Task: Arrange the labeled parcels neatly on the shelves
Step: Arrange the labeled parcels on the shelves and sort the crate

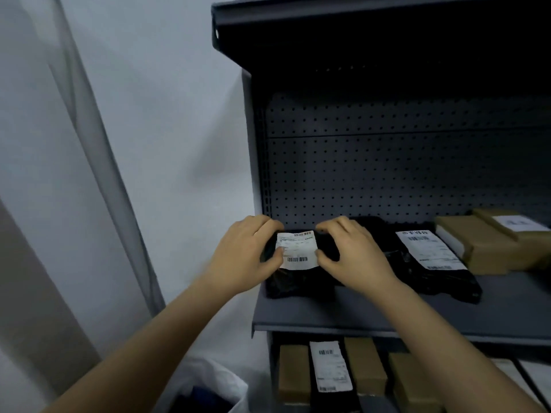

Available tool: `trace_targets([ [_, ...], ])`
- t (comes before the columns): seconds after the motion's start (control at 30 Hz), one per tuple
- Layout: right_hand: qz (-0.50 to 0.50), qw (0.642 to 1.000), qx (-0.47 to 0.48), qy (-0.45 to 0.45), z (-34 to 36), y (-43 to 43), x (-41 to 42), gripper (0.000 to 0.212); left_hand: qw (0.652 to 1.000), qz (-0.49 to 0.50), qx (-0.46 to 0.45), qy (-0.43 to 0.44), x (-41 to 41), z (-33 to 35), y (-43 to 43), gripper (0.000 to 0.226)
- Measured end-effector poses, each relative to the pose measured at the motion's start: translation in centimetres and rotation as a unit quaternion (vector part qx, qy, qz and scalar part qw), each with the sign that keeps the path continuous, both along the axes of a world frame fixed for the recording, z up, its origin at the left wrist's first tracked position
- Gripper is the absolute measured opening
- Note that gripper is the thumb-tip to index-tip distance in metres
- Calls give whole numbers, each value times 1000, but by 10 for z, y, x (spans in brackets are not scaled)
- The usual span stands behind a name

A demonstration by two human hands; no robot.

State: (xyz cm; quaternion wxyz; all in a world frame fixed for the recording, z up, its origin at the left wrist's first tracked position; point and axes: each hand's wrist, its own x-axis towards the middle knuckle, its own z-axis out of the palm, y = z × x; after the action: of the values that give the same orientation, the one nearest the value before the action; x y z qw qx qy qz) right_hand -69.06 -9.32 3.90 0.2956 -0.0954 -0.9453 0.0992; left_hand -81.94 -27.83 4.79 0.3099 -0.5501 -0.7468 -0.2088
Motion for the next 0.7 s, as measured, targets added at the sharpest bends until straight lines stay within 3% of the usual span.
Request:
trace_targets([
  [0.27, -63, 998, 0, -2, -9, -9, -10, 39, 997, -68, -9, -33, -33, -10, 15, 35],
  [0.4, -57, 996, -69, 4, -15, -7, -19, 36, 996, -61, -11, -58, -41, -20, 18, 39],
  [0.6, -53, 982, -160, -85, -38, -11, -43, 52, 981, -6, -60, -185, -51, -63, 22, 66],
  [0.7, -58, 968, -196, -148, -50, -13, -51, 59, 960, 19, -84, -266, -58, -90, 30, 68],
])
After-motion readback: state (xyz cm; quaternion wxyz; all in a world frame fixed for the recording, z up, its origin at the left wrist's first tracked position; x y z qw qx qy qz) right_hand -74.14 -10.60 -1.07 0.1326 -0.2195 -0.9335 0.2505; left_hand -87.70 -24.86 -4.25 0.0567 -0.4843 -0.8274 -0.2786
